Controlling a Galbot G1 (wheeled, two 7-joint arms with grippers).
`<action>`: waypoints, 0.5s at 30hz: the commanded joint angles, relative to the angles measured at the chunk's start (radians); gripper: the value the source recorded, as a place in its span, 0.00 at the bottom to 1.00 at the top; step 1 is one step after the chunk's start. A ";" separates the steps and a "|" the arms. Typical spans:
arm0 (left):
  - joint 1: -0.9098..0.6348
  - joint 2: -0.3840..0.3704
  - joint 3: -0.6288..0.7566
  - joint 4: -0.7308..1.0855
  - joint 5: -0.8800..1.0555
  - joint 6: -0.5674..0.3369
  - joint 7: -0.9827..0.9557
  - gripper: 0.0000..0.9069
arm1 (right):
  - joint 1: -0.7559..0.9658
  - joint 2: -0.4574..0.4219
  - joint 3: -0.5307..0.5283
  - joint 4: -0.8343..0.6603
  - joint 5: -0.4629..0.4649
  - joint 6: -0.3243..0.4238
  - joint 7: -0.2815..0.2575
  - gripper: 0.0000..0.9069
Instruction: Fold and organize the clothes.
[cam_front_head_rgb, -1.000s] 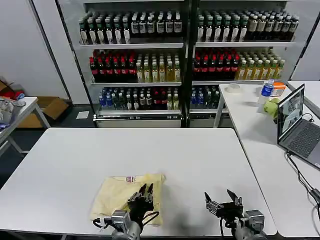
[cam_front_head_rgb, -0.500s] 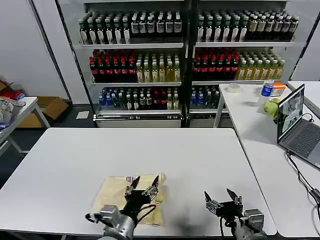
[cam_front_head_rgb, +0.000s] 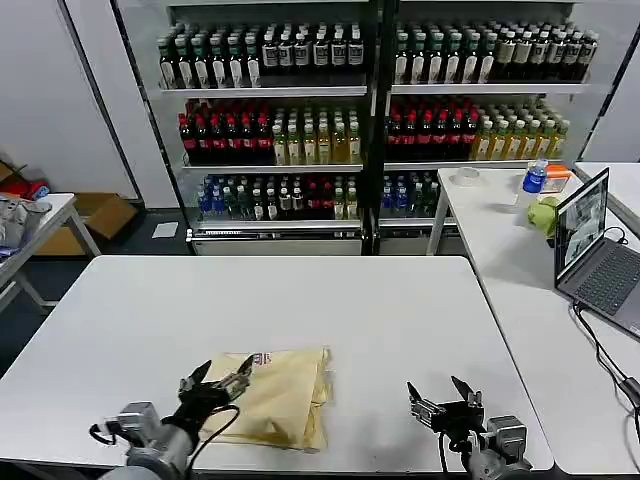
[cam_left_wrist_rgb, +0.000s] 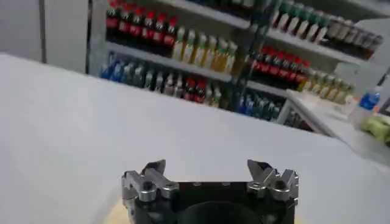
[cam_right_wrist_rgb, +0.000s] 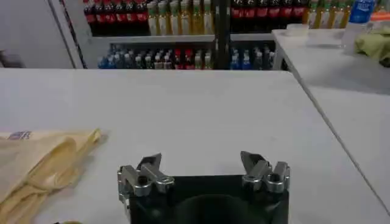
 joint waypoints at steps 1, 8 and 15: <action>0.044 0.053 -0.236 0.069 -0.201 0.085 0.161 1.00 | 0.003 -0.002 0.001 -0.002 0.003 0.002 -0.001 1.00; 0.037 0.046 -0.227 0.151 -0.201 0.086 0.229 1.00 | 0.006 -0.008 0.004 -0.005 0.007 0.003 -0.001 1.00; 0.012 0.034 -0.207 0.230 -0.226 0.086 0.287 1.00 | 0.002 -0.013 0.014 -0.001 0.010 0.003 -0.002 1.00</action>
